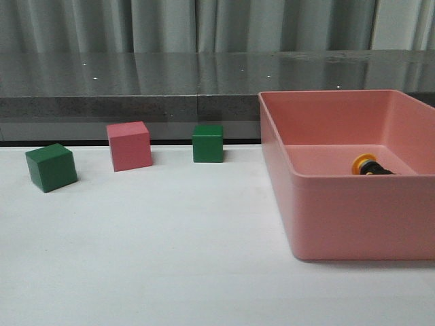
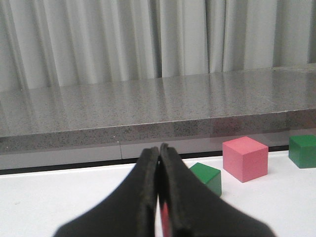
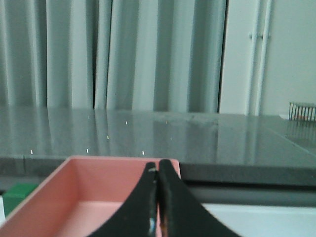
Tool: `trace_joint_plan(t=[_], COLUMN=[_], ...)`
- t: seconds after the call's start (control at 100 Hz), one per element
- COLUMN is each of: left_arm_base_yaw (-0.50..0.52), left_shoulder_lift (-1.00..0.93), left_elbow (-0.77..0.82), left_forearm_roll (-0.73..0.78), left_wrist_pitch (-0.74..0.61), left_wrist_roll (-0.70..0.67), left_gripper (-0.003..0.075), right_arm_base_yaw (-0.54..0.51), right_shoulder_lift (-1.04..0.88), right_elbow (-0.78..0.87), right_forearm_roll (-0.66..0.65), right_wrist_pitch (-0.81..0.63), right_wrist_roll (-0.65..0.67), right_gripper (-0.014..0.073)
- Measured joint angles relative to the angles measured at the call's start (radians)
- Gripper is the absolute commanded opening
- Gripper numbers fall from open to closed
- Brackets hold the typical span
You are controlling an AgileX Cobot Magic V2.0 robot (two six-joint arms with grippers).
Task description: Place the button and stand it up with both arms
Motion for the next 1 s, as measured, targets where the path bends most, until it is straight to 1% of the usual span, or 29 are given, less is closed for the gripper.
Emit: trace_joint_plan(t=[0.08,0.25,0.37,0.54,0.69,0.76,0.84,0.93,1.0], left_arm_base_yaw=[0.0,0.0,0.0,0.0,0.0,0.0,0.0,0.0,0.0], left_shoulder_lift=[0.0,0.0,0.0,0.0,0.0,0.0,0.0,0.0,0.0], left_elbow=[0.0,0.0,0.0,0.0,0.0,0.0,0.0,0.0,0.0], left_forearm_roll=[0.0,0.0,0.0,0.0,0.0,0.0,0.0,0.0,0.0], left_wrist_pitch=[0.0,0.0,0.0,0.0,0.0,0.0,0.0,0.0,0.0], left_wrist_roll=[0.0,0.0,0.0,0.0,0.0,0.0,0.0,0.0,0.0], left_gripper=[-0.002,-0.002,-0.002,-0.002,-0.002,-0.002,-0.002,-0.002,-0.002], right_arm_base_yaw=[0.0,0.0,0.0,0.0,0.002,0.018,0.046,0.082,0.104], right_shoulder_lift=[0.015,0.138,0.284,0.519,0.722,0.82,0.934,1.073,1.175], right_elbow=[-0.078,-0.332,-0.514,-0.733,-0.868,-0.927,-0.993,-1.073,-1.139], right_forearm_roll=[0.0,0.0,0.0,0.056,0.081,0.082,0.084,0.084,0.084], right_wrist_pitch=[0.038,0.307,0.437,0.522,0.579,0.626,0.698,0.794,0.87], right_wrist_roll=[0.051,0.096,0.097,0.099,0.099,0.094,0.057,0.007,-0.008], right_gripper=[-0.0062,-0.0062,-0.0062,-0.0062,-0.0062,-0.0062,-0.0061,-0.0033,0.0041])
